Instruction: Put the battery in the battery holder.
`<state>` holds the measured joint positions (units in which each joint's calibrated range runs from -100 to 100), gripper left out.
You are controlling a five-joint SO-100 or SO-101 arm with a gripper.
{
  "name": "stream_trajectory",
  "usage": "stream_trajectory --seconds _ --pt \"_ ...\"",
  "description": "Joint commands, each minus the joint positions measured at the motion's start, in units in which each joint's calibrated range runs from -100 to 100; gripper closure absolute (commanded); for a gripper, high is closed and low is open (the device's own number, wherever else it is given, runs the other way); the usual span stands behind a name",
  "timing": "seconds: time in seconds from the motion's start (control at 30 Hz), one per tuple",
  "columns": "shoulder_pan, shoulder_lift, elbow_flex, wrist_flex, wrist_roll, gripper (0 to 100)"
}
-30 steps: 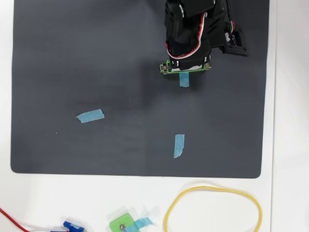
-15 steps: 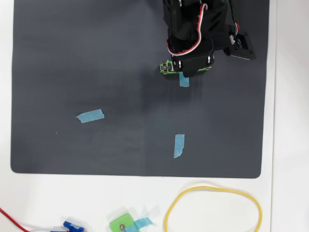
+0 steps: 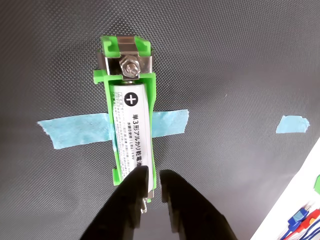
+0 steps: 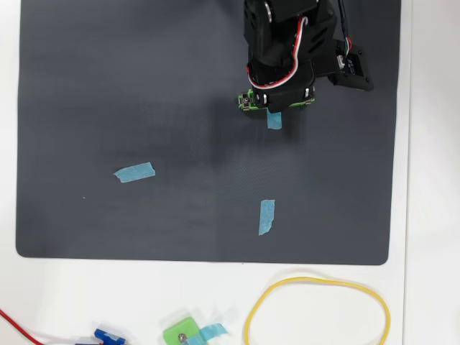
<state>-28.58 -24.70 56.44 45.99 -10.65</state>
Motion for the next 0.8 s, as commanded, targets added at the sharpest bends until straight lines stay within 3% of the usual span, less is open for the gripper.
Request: stream_trajectory --seconds 0.0,0.5,0.67,0.77 --pt "1.13 0.18 -1.38 -0.63 0.17 100" --pt "1.02 6.49 -3.4 -0.1 0.17 100" --pt "0.4 -12.95 7.79 -0.54 0.17 100" --pt "0.61 -25.57 14.57 -0.54 3.24 100"
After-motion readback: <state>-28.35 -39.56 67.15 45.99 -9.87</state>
